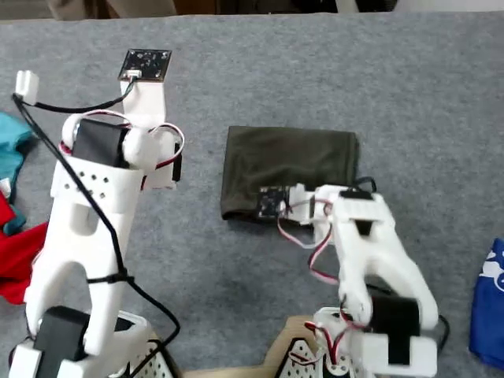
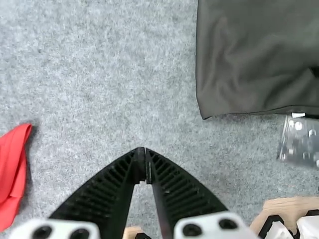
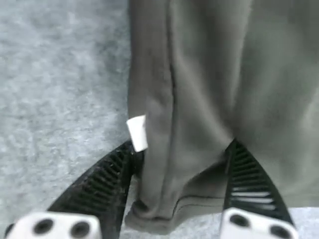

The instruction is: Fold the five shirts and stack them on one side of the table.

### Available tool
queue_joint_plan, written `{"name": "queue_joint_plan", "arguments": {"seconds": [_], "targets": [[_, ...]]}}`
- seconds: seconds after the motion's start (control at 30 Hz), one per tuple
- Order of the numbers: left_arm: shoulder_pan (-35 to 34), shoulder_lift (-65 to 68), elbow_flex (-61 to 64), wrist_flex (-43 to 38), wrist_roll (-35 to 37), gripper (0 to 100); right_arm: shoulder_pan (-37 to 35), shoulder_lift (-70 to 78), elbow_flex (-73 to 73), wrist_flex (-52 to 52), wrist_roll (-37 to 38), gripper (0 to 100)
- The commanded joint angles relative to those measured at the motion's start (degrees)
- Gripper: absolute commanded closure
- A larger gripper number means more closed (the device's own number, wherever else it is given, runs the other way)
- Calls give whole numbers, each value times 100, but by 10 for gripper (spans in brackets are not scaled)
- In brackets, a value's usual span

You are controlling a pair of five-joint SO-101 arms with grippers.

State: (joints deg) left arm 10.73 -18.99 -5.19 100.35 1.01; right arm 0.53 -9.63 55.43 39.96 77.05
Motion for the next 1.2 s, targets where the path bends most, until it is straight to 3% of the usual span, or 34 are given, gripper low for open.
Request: {"name": "queue_joint_plan", "arguments": {"seconds": [0.0, 0.2, 0.67, 0.93, 1.17], "targets": [[-44, -286, 0, 35, -26, 980, 163, 321, -558, 97, -79, 796], [-44, -321, 0, 35, -26, 980, 163, 321, -558, 114, -79, 970], [-44, -321, 0, 35, -26, 980, 998, -470, -1569, 598, -35, 993], [-44, -321, 0, 35, -26, 980, 1886, -1147, -1640, 967, 967, 993], [-18, -321, -9, 35, -26, 980, 3090, -1367, -1631, 1011, 2330, 993]]}}
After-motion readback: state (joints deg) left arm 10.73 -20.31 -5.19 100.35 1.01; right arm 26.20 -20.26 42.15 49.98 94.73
